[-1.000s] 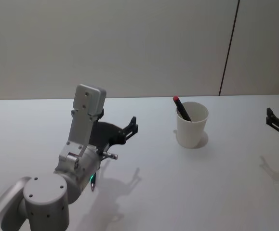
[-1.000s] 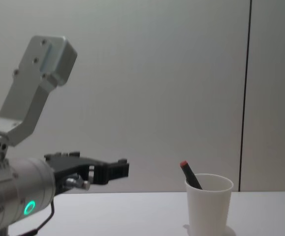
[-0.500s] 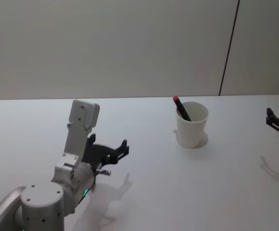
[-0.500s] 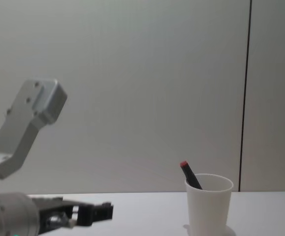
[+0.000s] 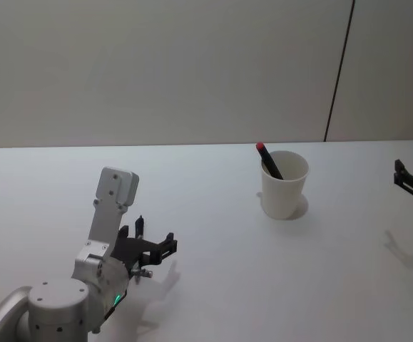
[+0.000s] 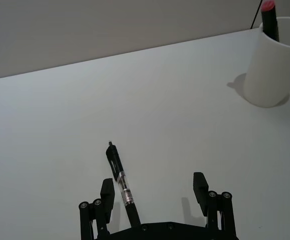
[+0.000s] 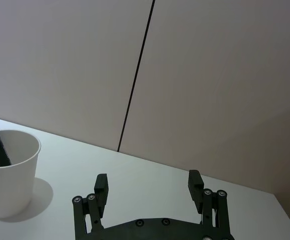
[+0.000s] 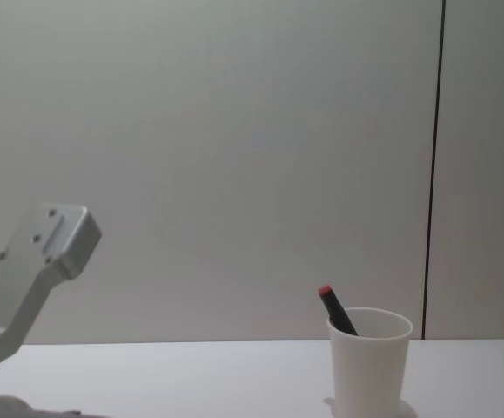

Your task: Place the pen into the pen holder.

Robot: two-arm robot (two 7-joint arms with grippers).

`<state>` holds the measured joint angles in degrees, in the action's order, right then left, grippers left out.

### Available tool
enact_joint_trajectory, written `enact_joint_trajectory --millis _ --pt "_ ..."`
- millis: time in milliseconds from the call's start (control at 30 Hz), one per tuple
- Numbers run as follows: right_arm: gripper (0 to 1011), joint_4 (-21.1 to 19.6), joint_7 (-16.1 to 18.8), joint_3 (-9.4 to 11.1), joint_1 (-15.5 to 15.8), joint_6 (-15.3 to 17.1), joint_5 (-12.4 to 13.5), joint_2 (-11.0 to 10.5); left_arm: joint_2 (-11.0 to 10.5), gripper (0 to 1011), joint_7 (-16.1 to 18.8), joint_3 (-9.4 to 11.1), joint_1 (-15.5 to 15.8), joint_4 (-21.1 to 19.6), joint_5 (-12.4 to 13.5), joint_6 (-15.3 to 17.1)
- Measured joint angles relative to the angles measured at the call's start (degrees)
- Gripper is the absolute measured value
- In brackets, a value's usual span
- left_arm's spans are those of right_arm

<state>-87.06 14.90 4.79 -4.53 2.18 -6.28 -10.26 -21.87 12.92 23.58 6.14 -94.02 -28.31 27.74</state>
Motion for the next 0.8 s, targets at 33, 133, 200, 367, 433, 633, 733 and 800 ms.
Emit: enact_joint_trajectory --millis 33,133,200,367,433,633,733,800 --pt "1002 0.0 0.0 0.0 0.0 0.0 0.0 0.0 0.0 1000 0.0 -0.1 0.0 0.3 0.0 0.1" --pt "1002 0.0 0.0 0.0 0.0 0.0 0.0 0.0 0.1 1000 0.0 -0.2 0.2 1.1 -0.1 0.4" --pt "1002 0.0 0.0 0.0 0.0 0.0 0.0 0.0 0.2 1000 -0.2 -0.4 0.3 1.8 -0.1 0.6" --pt "1001 0.0 0.0 0.0 0.0 0.0 0.0 0.0 0.4 1000 -0.7 -0.6 0.7 3.1 -0.1 0.9" --pt "1001 0.0 0.0 0.0 0.0 0.0 0.0 0.0 0.5 1000 -0.9 -0.8 0.9 3.7 -0.1 1.1" --pt "1001 0.0 0.0 0.0 0.0 0.0 0.0 0.0 0.8 1000 -1.5 -1.1 1.3 5.0 -0.1 1.5" --pt "1001 0.0 0.0 0.0 0.0 0.0 0.0 0.0 1.0 1000 -2.0 -1.3 1.7 5.9 -0.1 1.9" --pt "1002 0.0 0.0 0.0 0.0 0.0 0.0 0.0 1.0 1000 -2.3 -1.4 1.9 6.2 -0.1 2.2"
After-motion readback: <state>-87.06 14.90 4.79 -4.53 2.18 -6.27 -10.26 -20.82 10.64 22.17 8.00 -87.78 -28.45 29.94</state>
